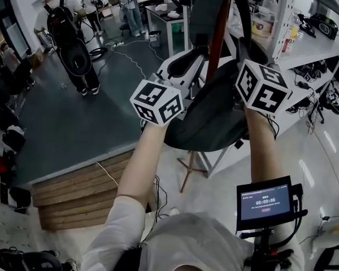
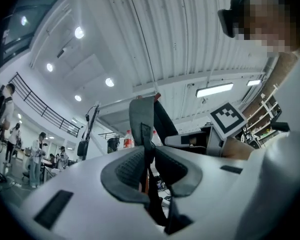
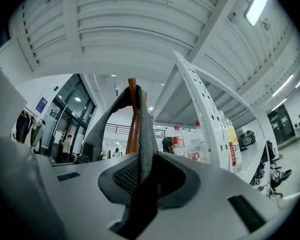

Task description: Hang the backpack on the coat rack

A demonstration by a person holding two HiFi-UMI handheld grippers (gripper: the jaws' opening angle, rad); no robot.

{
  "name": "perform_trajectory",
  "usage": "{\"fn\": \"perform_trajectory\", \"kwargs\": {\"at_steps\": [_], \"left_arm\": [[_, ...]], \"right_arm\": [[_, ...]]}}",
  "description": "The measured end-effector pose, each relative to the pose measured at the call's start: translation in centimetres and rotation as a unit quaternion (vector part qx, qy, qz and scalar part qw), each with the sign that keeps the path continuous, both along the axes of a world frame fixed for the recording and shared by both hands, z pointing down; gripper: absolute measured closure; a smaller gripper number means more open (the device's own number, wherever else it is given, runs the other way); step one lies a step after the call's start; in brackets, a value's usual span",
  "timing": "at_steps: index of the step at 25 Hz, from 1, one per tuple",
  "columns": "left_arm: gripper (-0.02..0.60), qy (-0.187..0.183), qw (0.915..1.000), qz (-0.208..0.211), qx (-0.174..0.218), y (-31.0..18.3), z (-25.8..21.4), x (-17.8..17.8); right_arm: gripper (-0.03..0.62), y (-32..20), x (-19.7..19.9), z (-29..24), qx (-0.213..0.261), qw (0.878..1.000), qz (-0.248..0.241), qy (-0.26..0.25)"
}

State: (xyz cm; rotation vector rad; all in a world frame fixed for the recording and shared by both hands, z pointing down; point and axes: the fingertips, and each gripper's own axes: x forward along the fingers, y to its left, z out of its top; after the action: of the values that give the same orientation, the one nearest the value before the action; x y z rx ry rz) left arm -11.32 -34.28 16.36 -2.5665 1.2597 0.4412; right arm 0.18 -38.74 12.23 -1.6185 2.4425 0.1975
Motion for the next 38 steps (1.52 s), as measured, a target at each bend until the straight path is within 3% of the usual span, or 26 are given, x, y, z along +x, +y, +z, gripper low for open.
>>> {"fn": "perform_trajectory", "kwargs": {"at_steps": [5,9,10,13,15,18,21,22,23,26,30,33,35,38], "left_arm": [[0.514,-0.012,0.999,-0.008,0.042,0.1,0.9,-0.5],[0.512,0.06,0.9964,0.03,0.052,3.7,1.2,-3.1],[0.511,0.06,0.9962,0.032,0.055,4.8,1.5,-3.3],[0.483,-0.024,0.9975,0.019,0.063,7.3,3.4,-1.2],[0.425,-0.094,0.9939,0.008,0.057,7.6,5.0,1.0],[0.339,-0.161,0.9866,-0.006,0.029,6.8,7.5,3.2],[0.342,-0.222,0.9727,-0.062,0.029,5.3,9.5,4.3],[0.38,-0.23,0.9689,-0.084,0.034,4.9,9.8,4.4],[0.399,-0.228,0.9683,-0.097,0.035,4.5,10.0,4.4],[0.417,-0.182,0.9786,-0.095,0.013,3.7,10.3,3.9],[0.419,-0.16,0.9813,-0.107,0.004,2.8,10.8,3.0],[0.419,-0.139,0.9854,-0.098,0.002,2.7,11.5,2.7],[0.419,-0.127,0.9883,-0.084,0.001,2.9,12.2,2.6],[0.417,-0.108,0.9916,-0.071,0.003,3.4,12.5,2.6]], "right_arm": [[0.537,-1.4,-0.1,1.1,0.028,1.0,0.007,0.013],[0.537,-1.1,-0.9,1.1,0.046,0.998,0.025,0.024],[0.537,-0.9,-1.1,1.1,0.05,0.998,0.025,0.023],[0.537,-0.5,-1.1,1.3,0.06,0.998,0.02,0.02],[0.537,-0.5,-1.0,1.4,0.065,0.998,0.016,0.018],[0.537,-0.2,-1.3,1.5,0.071,0.997,0.009,0.014],[0.535,0.5,-1.3,1.4,0.079,0.997,-0.007,0.005],[0.532,0.7,-1.2,1.4,0.082,0.997,-0.016,0.0],[0.526,0.8,-1.1,1.4,0.087,0.996,-0.028,-0.007],[0.505,1.3,-0.8,1.5,0.107,0.988,-0.099,-0.046],[0.497,3.5,0.6,1.9,0.12,0.952,-0.241,-0.146],[0.499,5.3,1.9,3.9,0.112,0.934,-0.286,-0.184],[0.499,6.1,1.9,6.0,0.111,0.937,-0.282,-0.171],[0.499,6.4,1.6,9.0,0.111,0.955,-0.242,-0.131]]}}
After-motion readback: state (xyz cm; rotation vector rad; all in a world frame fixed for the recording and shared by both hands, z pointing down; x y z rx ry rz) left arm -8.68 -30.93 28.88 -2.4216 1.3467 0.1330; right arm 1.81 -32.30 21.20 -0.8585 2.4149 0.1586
